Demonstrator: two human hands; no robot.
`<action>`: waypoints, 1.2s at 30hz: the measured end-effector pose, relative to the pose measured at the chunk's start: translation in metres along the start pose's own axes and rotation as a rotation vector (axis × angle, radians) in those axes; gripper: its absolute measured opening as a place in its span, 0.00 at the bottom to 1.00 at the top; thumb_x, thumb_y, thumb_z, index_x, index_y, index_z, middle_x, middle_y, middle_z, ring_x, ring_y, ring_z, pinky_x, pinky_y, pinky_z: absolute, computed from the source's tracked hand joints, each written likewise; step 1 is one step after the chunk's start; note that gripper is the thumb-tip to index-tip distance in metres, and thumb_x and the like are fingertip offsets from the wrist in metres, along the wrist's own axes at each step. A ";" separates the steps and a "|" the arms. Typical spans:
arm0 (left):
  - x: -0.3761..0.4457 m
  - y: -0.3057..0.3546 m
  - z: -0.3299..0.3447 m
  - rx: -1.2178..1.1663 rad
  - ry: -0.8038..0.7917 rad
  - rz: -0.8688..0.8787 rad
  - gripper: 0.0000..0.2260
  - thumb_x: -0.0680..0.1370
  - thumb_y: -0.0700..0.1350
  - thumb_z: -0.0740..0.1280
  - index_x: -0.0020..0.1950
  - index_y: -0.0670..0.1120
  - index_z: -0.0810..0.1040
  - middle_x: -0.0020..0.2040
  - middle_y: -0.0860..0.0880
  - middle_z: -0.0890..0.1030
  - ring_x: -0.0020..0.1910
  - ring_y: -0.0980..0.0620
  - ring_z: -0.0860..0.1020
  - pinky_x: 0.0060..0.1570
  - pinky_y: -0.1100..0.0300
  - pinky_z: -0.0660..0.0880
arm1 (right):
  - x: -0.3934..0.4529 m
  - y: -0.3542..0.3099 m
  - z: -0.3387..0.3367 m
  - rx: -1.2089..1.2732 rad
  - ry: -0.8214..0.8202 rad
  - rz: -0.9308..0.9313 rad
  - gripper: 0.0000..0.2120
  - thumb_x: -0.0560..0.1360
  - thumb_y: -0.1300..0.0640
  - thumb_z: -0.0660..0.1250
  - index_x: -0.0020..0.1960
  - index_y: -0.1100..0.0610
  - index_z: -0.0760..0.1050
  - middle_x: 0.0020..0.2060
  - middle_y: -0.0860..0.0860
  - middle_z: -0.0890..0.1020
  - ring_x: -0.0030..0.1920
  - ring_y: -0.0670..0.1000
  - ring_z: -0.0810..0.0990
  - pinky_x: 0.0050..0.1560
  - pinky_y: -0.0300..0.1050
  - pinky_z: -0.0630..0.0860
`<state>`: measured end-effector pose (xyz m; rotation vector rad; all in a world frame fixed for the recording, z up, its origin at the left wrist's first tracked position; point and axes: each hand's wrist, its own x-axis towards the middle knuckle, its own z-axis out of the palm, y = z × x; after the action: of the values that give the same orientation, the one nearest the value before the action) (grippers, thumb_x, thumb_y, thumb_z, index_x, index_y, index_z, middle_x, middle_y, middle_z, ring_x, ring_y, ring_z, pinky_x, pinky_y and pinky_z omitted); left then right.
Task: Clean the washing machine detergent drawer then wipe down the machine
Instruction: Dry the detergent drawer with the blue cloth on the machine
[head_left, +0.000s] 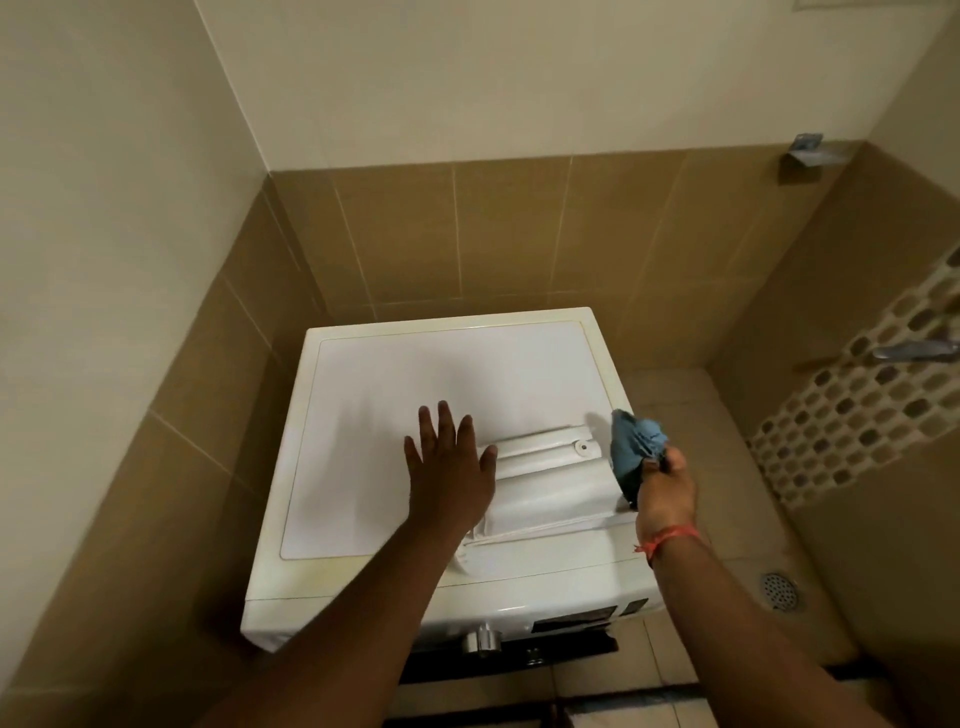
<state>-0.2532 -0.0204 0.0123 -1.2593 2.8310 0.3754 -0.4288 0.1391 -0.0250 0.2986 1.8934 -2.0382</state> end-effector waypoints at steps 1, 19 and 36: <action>0.000 -0.003 0.003 0.057 0.010 0.007 0.28 0.83 0.60 0.47 0.79 0.48 0.54 0.81 0.43 0.45 0.79 0.42 0.39 0.76 0.41 0.47 | -0.001 0.000 -0.001 0.040 -0.004 0.017 0.18 0.79 0.72 0.53 0.57 0.56 0.76 0.54 0.57 0.80 0.57 0.58 0.78 0.46 0.46 0.79; 0.001 -0.021 0.009 0.059 0.089 -0.007 0.33 0.79 0.62 0.34 0.80 0.48 0.53 0.80 0.42 0.47 0.79 0.41 0.42 0.75 0.41 0.48 | -0.047 -0.015 0.049 -0.799 -0.368 -0.732 0.19 0.69 0.64 0.57 0.51 0.52 0.82 0.48 0.51 0.82 0.49 0.51 0.80 0.54 0.43 0.74; 0.001 -0.028 0.007 -0.297 0.108 0.043 0.30 0.79 0.62 0.36 0.80 0.53 0.43 0.80 0.51 0.41 0.78 0.52 0.36 0.74 0.54 0.37 | -0.076 0.035 0.057 -1.274 -0.571 -1.021 0.21 0.57 0.66 0.79 0.48 0.54 0.85 0.45 0.54 0.84 0.43 0.56 0.82 0.46 0.45 0.80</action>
<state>-0.2343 -0.0377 -0.0002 -1.3004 2.9810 0.7771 -0.3406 0.0885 -0.0234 -1.5789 2.6115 -0.6069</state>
